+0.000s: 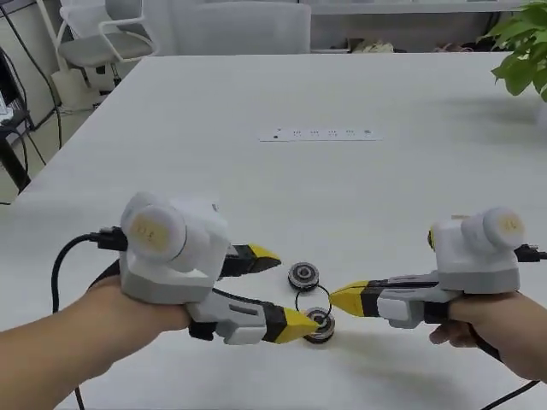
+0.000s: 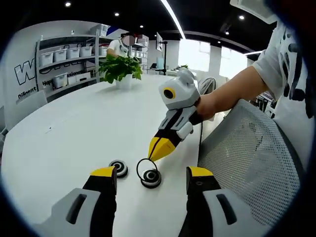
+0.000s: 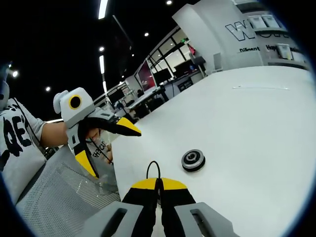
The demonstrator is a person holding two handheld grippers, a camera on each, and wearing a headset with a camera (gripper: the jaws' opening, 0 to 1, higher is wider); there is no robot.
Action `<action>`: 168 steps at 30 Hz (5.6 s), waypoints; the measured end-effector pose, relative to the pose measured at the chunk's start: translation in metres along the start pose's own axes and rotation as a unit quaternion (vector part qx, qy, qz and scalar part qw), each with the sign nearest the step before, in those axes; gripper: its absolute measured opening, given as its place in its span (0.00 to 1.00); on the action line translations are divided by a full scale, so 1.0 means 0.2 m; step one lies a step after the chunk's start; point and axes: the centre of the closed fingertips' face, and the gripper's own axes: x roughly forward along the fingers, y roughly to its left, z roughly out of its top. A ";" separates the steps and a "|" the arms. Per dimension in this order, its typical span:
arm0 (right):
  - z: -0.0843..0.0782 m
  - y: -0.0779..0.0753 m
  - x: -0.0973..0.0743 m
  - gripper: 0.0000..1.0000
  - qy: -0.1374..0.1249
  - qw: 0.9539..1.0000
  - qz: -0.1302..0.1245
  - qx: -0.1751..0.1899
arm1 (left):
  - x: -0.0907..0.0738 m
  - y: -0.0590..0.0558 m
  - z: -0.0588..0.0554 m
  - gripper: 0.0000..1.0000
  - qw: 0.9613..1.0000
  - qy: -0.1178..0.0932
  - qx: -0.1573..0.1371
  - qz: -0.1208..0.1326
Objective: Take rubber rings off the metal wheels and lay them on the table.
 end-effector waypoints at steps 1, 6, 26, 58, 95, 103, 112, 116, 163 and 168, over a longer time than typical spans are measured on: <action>0.01 0.00 0.00 0.00 0.000 1.000 0.000 -0.002 | -0.02 0.01 0.00 0.57 1.000 -0.001 -0.002 0.003; 0.03 0.01 0.02 0.00 0.002 1.000 0.002 -0.007 | -0.10 0.04 -0.01 0.59 1.000 -0.008 -0.013 0.016; 0.09 0.07 0.18 0.00 0.025 0.999 0.019 -0.028 | -0.34 0.11 -0.08 0.72 0.997 -0.025 -0.033 0.062; -0.05 0.01 0.32 0.09 0.085 0.993 -0.010 -0.075 | -0.40 0.12 -0.15 0.79 0.996 -0.018 -0.047 0.077; 0.07 -0.04 0.04 0.20 0.007 0.998 -0.024 -0.055 | -0.25 0.12 -0.07 0.76 0.998 -0.001 -0.039 0.049; 0.03 -0.07 -0.03 0.21 0.006 0.998 -0.034 -0.057 | -0.19 0.13 -0.06 0.73 0.998 0.003 -0.041 0.037; -0.04 -0.06 -0.04 0.22 0.025 0.996 -0.033 -0.079 | -0.10 0.11 -0.06 0.70 0.999 0.015 -0.037 0.016; -0.08 -0.06 -0.03 0.23 0.032 0.995 -0.030 -0.085 | -0.07 0.10 -0.05 0.67 0.999 0.016 -0.038 0.009; -0.26 -0.07 0.05 0.20 0.088 0.983 -0.013 -0.161 | 0.34 -0.05 -0.21 0.28 0.995 0.068 -0.034 -0.065; -0.26 -0.06 0.05 0.20 0.087 0.983 -0.012 -0.161 | 0.37 -0.05 -0.23 0.21 0.995 0.072 -0.033 -0.065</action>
